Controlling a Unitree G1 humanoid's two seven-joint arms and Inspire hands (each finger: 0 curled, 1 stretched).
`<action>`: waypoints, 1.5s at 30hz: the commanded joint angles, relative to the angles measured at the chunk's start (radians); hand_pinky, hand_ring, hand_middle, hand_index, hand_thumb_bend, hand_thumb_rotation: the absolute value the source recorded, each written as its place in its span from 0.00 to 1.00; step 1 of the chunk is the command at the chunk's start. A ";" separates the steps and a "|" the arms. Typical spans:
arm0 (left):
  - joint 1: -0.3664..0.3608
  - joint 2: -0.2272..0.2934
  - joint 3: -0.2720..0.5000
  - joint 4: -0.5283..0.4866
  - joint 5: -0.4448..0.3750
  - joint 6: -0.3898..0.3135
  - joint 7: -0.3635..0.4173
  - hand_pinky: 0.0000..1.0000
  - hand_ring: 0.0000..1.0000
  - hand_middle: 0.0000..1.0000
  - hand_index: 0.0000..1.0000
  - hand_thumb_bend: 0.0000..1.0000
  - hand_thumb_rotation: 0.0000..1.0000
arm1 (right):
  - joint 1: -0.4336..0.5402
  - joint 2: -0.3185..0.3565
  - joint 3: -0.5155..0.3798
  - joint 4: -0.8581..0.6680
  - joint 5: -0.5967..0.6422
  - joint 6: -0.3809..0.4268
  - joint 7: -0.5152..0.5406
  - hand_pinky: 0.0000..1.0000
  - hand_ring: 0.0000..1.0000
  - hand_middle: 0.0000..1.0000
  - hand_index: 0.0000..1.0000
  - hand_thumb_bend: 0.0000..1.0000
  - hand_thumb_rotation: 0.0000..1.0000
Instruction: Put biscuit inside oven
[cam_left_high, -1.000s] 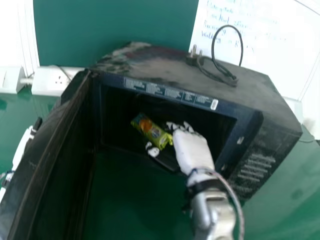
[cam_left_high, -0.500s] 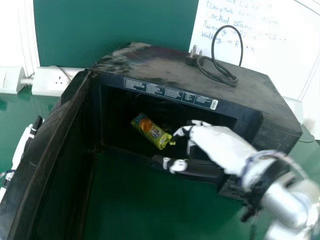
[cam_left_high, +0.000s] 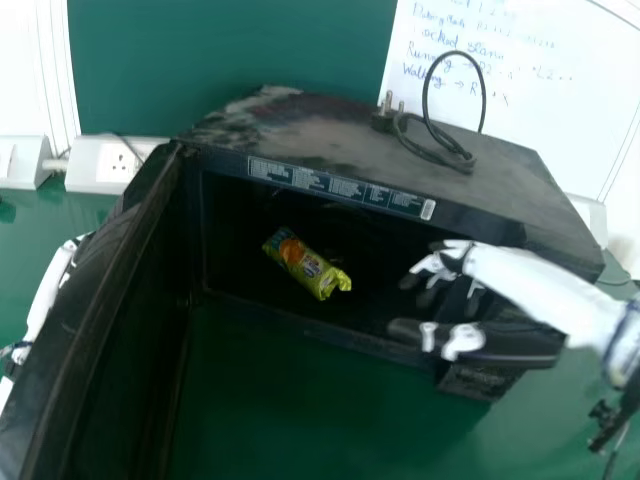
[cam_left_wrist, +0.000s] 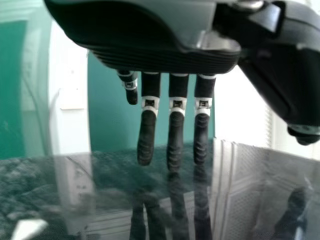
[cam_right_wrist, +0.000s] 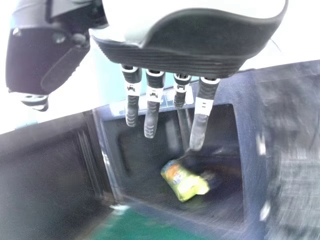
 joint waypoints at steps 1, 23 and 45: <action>0.020 0.004 -0.028 -0.040 0.028 -0.029 -0.013 0.27 0.35 0.41 0.48 0.51 0.06 | 0.041 -0.032 -0.055 0.032 0.062 0.028 0.003 0.62 0.76 0.82 0.86 0.80 0.49; 0.031 0.079 -0.089 -0.041 0.193 -0.142 -0.030 0.26 0.32 0.38 0.48 0.51 0.05 | 0.257 0.094 -0.257 0.026 0.061 0.032 -0.517 0.59 0.70 0.73 0.83 0.79 0.53; 0.022 0.116 -0.104 0.020 0.231 -0.170 -0.025 0.25 0.32 0.39 0.48 0.51 0.05 | 0.106 0.388 -0.004 -0.026 -0.246 -0.031 -1.251 0.43 0.50 0.62 0.76 0.85 0.52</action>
